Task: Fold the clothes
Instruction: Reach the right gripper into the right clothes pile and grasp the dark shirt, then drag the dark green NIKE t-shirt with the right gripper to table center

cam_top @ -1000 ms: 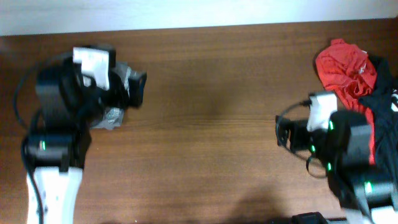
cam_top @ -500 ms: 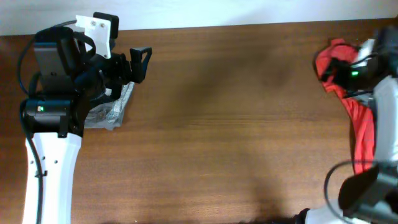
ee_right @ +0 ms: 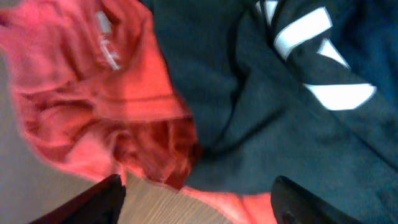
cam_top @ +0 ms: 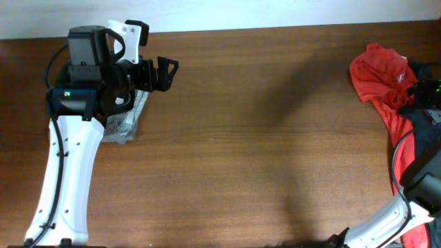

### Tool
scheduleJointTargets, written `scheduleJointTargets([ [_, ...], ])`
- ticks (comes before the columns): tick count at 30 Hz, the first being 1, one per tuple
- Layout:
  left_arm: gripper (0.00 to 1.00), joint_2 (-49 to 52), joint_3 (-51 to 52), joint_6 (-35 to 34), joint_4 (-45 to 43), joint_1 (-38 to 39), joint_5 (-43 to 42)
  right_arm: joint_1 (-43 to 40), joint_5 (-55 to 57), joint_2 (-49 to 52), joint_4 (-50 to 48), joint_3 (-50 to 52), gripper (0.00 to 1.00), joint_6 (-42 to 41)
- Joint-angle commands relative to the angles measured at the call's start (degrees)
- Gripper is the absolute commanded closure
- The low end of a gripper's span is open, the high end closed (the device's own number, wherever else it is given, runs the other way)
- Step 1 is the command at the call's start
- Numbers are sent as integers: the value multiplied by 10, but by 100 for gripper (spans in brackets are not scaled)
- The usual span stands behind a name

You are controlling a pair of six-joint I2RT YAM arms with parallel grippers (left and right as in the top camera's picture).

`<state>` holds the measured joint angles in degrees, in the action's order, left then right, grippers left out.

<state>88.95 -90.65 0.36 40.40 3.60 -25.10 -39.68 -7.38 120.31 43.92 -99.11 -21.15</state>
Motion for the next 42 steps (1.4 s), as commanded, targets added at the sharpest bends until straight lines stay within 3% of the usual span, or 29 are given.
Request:
scheduleJointTargets([
  [1, 1, 14, -9, -2, -4, 1, -6, 2, 6, 29, -18, -5, 27, -8],
  [4, 1, 14, -9, -2, -4, 1, -6, 2, 28, 41, -20, -5, 29, -24],
  [6, 1, 14, -9, -2, -5, 1, -6, 3, 32, 48, -18, -5, 40, -23],
  [7, 1, 14, -9, -2, -5, 1, -6, 3, 38, 51, -13, -5, 49, -23],
  [9, 1, 14, -9, -2, -5, 1, -6, 2, 38, 51, -8, -6, 82, -23],
  [10, 1, 14, -9, -2, -5, 1, -6, 0, 35, 45, -3, -7, 93, -23],
  [11, 1, 14, -9, -2, -5, 1, -6, -2, 28, 40, 0, -9, 96, -23],
  [18, 1, 10, -10, -2, -5, 0, -4, 7, -58, -67, 59, -61, 96, 8],
  [24, 1, -22, -14, -2, -5, 0, 62, 109, -132, -184, 115, -67, 96, 73],
  [29, 1, -68, -14, -2, -5, 0, 144, 285, -161, -190, 178, -63, 96, 86],
  [35, 1, -103, -14, -1, 0, 0, 180, 539, -160, -147, 156, -61, 96, 127],
  [42, 1, -104, -14, 5, 26, 0, 263, 728, -159, -93, 148, -61, 94, 200],
])
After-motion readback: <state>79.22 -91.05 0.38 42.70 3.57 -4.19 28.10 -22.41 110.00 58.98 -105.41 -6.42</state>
